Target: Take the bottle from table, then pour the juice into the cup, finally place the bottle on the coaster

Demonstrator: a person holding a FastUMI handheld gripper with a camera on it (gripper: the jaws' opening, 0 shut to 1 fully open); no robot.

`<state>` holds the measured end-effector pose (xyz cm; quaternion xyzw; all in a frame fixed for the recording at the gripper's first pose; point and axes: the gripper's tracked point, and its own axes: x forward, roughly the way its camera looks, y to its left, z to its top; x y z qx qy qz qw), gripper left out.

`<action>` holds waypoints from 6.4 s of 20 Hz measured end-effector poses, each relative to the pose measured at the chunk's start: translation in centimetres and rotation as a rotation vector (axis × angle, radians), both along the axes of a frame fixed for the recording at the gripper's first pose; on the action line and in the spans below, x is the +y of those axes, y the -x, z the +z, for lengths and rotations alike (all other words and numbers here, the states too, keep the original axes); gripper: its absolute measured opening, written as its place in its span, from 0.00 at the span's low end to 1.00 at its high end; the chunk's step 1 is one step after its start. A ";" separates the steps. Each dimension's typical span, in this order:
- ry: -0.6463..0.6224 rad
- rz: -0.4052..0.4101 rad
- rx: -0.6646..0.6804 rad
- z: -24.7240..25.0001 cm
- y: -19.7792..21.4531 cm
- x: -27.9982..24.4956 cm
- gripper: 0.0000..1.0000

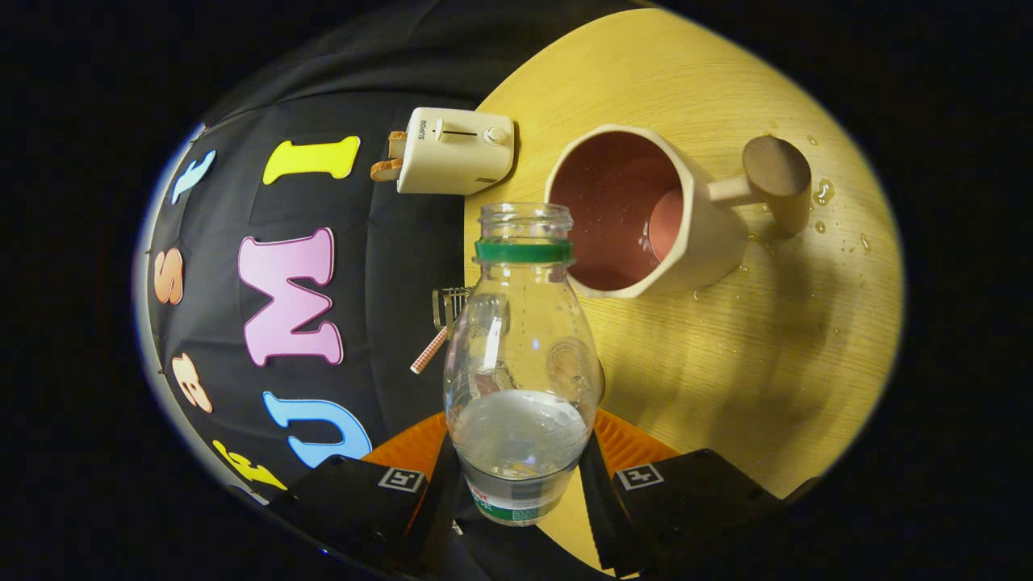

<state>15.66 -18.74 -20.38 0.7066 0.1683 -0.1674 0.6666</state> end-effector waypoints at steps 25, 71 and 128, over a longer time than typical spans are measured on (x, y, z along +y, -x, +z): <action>-0.308 -0.111 0.012 0.9 -1.5 -0.3 0.71; -0.817 -0.276 -0.026 5.9 -3.2 -3.4 0.71; 1.329 0.107 0.016 3.2 -5.8 1.6 0.71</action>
